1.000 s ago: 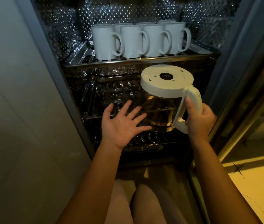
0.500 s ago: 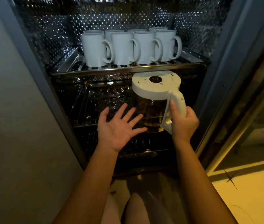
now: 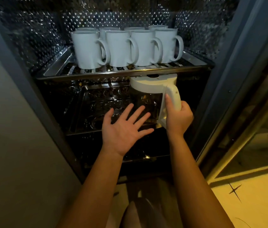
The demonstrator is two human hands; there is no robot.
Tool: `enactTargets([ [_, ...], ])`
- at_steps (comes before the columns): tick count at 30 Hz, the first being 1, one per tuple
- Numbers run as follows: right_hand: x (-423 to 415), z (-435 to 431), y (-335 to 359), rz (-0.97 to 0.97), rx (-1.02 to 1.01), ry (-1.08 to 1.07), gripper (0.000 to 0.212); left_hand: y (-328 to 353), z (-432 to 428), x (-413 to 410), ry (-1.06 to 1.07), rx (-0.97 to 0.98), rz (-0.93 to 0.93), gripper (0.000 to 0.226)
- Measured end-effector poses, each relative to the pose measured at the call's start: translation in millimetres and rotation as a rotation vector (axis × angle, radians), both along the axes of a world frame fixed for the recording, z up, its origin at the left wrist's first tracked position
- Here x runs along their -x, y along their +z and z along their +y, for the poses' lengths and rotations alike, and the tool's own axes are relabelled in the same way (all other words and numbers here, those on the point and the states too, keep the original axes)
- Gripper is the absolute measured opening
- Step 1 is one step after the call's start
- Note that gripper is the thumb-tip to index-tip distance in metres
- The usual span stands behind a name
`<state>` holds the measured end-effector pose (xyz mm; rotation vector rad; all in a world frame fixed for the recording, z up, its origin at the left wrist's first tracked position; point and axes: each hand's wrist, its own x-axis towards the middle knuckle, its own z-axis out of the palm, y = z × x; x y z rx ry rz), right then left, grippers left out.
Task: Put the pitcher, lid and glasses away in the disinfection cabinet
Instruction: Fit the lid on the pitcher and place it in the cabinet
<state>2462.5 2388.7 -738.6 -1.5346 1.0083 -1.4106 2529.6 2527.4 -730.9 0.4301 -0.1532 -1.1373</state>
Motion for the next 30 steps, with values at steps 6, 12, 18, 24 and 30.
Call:
enactTargets([
  [6,-17.4,-15.7,3.9,0.020,-0.017,0.002,0.031,-2.4,-5.5,-6.5,-0.006,0.005,0.008,0.065],
  [12,-32.7,-28.0,5.9,-0.001,-0.103,-0.008,0.033,-2.7,-11.0,-11.8,-0.013,-0.031,0.010,0.060],
  [18,-43.6,-41.8,0.6,0.032,-0.125,-0.028,0.025,-2.9,-16.7,-19.2,-0.002,-0.079,-0.016,0.055],
  [24,-40.9,-51.9,-8.1,0.073,-0.146,-0.019,0.030,-5.7,-19.1,-21.3,0.002,-0.091,-0.019,0.054],
  [30,-44.2,-58.4,-7.8,0.021,-0.211,-0.017,0.028,-5.3,-24.0,-17.2,-0.019,-0.092,-0.004,0.056],
])
